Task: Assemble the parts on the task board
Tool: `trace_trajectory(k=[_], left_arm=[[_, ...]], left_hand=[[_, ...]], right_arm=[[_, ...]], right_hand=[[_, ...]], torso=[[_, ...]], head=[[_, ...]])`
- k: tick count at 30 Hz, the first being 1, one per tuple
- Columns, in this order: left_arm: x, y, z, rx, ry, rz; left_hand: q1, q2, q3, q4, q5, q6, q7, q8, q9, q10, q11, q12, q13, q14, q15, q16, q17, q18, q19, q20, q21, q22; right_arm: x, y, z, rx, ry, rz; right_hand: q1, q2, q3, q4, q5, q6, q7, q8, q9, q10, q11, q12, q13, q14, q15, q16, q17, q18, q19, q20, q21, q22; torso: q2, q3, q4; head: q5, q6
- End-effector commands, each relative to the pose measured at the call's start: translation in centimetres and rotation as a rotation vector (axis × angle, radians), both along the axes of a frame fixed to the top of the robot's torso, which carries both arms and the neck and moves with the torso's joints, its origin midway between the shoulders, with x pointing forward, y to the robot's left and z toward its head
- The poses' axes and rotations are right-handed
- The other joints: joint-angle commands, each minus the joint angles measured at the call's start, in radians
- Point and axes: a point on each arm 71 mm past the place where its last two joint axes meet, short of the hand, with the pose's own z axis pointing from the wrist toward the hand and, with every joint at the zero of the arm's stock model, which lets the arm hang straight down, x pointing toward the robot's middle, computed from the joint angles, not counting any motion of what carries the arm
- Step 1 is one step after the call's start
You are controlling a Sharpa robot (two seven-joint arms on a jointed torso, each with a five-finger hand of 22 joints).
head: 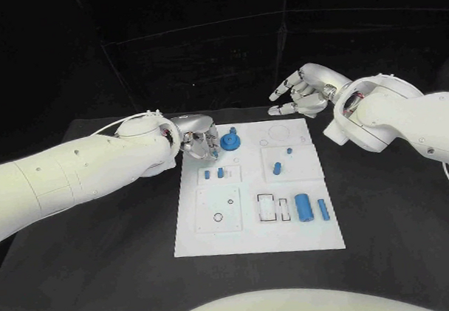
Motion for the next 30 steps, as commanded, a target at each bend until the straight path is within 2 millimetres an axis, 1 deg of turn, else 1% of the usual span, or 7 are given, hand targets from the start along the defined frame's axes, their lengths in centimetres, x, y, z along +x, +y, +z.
trace_trajectory(k=[1,3,5,11,26,30], left_arm=[[0.1,0.0,-0.22,0.017,0.033,0.006],[0.15,-0.01,-0.27,0.019,0.035,0.006],[0.2,-0.03,-0.32,0.021,0.038,0.007],[0.29,-0.16,-0.47,0.025,0.043,0.006],[0.34,-0.47,-0.78,0.039,0.063,0.001],[0.36,-0.44,-0.9,0.048,0.073,0.006]], left_hand=[[-0.008,0.0,0.006,0.0,-0.004,0.006,0.002,-0.007,-0.001,0.005,0.0,-0.005,0.001,0.024,-0.005,0.004,-0.002,-0.011,0.001,-0.004,0.004,0.002],[-0.008,0.0,0.006,0.0,-0.004,0.006,0.002,-0.007,-0.001,0.005,0.0,-0.005,0.001,0.024,-0.005,0.004,-0.002,-0.011,0.001,-0.004,0.004,0.002],[-0.008,0.0,0.006,0.0,-0.004,0.006,0.002,-0.007,-0.001,0.005,0.0,-0.005,0.001,0.024,-0.005,0.004,-0.002,-0.011,0.001,-0.004,0.004,0.002],[-0.008,0.0,0.006,0.0,-0.004,0.006,0.002,-0.007,-0.001,0.005,0.0,-0.005,0.001,0.024,-0.005,0.004,-0.002,-0.011,0.001,-0.004,0.004,0.002],[-0.008,0.0,0.008,-0.002,-0.004,0.007,0.002,-0.008,-0.001,0.006,0.0,-0.006,0.001,0.024,-0.005,0.004,-0.003,-0.011,0.001,-0.004,0.004,0.002],[-0.009,-0.001,0.008,-0.003,-0.004,0.007,0.002,-0.008,-0.001,0.006,0.0,-0.008,0.001,0.024,-0.005,0.004,-0.004,-0.011,0.0,-0.004,0.003,0.001]], right_arm=[[0.0,0.13,0.14,0.0,-0.005,0.01],[0.0,0.14,0.14,0.0,-0.005,0.01],[0.0,0.14,0.14,0.0,-0.005,0.01],[-0.01,0.15,0.14,0.0,-0.005,0.01],[-0.01,0.19,0.14,0.0,-0.005,0.012],[-0.02,0.21,0.14,0.0,-0.005,0.012]], right_hand=[[-0.001,0.01,-0.003,0.004,0.006,-0.008,-0.001,0.004,-0.001,-0.004,0.001,-0.004,0.0,0.057,-0.006,-0.003,0.056,0.02,-0.004,-0.002,-0.006,0.0],[-0.001,0.01,-0.003,0.004,0.006,-0.008,-0.001,0.004,-0.001,-0.004,0.001,-0.004,0.0,0.057,-0.006,-0.003,0.056,0.02,-0.004,-0.002,-0.006,0.0],[-0.001,0.01,-0.003,0.004,0.006,-0.008,-0.001,0.004,-0.001,-0.004,0.001,-0.004,0.0,0.057,-0.006,-0.003,0.056,0.02,-0.004,-0.002,-0.006,0.0],[-0.001,0.01,-0.003,0.004,0.006,-0.008,-0.001,0.004,-0.001,-0.004,0.001,-0.004,0.0,0.057,-0.006,-0.003,0.056,0.02,-0.004,-0.002,-0.006,0.0],[-0.001,0.01,-0.003,0.004,0.006,-0.008,-0.001,0.004,-0.001,-0.004,0.001,-0.004,0.0,0.057,-0.006,-0.003,0.056,0.02,-0.004,-0.002,-0.006,0.0],[-0.001,0.01,-0.003,0.004,0.006,-0.008,-0.001,0.004,-0.001,-0.004,0.001,-0.004,0.0,0.057,-0.006,-0.003,0.056,0.02,-0.004,-0.002,-0.006,0.0]], torso=[[0.0,0.0015,-0.0004],[0.0,0.0015,-0.0004],[0.0,0.0007,0.0002],[0.0,0.0002,-0.0009],[0.0,0.0007,0.0005],[0.0,0.0005,-0.0008]], head=[[0.001,-0.001],[0.001,-0.001],[-0.001,-0.002],[-0.001,-0.002],[-0.003,-0.004],[-0.003,-0.005]])
